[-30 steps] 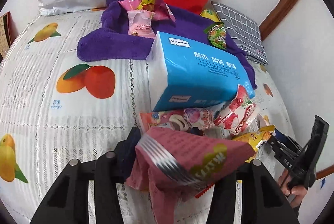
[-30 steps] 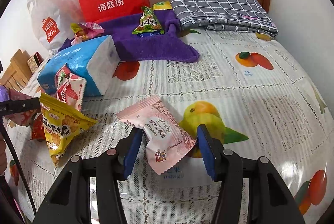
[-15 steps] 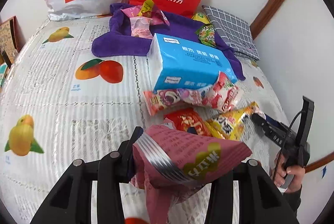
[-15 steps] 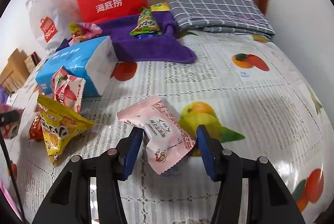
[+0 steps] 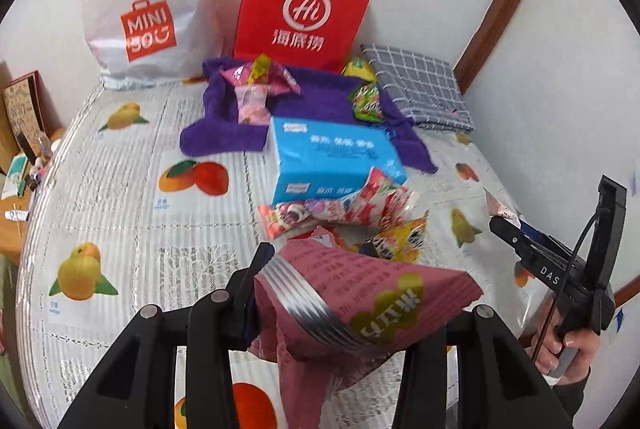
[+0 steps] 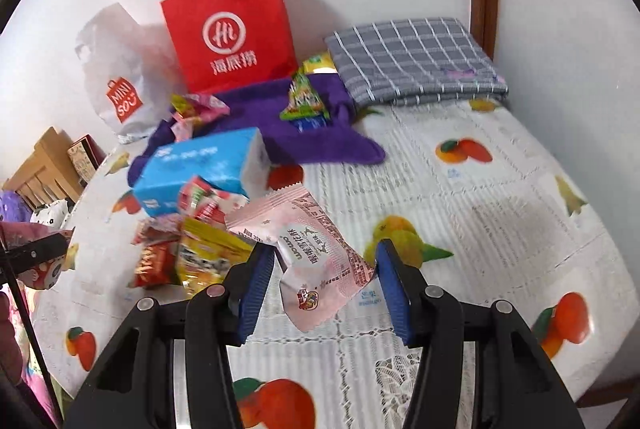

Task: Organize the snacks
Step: 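Carry the pink bag with the left tool while the right tool carries the candy packet over the towel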

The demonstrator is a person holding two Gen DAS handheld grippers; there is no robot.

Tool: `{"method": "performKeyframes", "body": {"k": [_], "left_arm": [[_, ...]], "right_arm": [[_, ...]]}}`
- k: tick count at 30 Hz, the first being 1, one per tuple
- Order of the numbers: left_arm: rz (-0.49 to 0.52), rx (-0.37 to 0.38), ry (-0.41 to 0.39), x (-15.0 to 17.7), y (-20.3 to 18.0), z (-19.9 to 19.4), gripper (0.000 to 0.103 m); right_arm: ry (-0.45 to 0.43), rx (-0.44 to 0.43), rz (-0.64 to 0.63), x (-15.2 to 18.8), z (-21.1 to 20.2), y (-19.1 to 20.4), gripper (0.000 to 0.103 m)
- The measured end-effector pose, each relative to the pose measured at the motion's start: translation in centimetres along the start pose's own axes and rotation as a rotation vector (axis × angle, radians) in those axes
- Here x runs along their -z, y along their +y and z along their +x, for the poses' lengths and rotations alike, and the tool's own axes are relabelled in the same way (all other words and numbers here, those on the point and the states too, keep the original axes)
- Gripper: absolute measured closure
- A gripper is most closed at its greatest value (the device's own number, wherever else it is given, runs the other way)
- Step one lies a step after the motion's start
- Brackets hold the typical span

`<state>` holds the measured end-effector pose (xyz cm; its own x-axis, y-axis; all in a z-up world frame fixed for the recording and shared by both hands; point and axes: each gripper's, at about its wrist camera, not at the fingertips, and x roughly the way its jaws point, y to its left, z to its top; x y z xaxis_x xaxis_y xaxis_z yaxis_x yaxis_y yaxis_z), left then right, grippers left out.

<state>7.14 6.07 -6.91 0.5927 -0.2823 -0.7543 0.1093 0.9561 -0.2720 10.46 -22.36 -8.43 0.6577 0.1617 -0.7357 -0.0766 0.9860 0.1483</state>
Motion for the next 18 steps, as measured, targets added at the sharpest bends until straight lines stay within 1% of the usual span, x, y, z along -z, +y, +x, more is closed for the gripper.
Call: {"method": "performKeyframes", "body": {"k": [8, 11, 15, 18], "left_arm": [[-0.001, -0.011, -0.047, -2.4, -1.7, -1.7, 0.062], [-0.011, -0.008, -0.050, -3.6, -2.0, -1.8, 0.062], [-0.023, -0.004, -0.052, -5.2, -2.3, -1.5, 0.062], [-0.031, -0.012, -0.057, -6.5, -2.4, -1.0, 0.062]], "right_arm": [[-0.056, -0.027, -0.023, -3.5, -2.8, 1.3, 0.051], [-0.077, -0.053, -0.023, -5.1, -3.4, 1.6, 0.051], [-0.093, -0.095, -0.019, -7.2, -3.4, 1.6, 0.051], [-0.094, -0.106, -0.030, -8.7, -2.9, 1.8, 0.051]]}}
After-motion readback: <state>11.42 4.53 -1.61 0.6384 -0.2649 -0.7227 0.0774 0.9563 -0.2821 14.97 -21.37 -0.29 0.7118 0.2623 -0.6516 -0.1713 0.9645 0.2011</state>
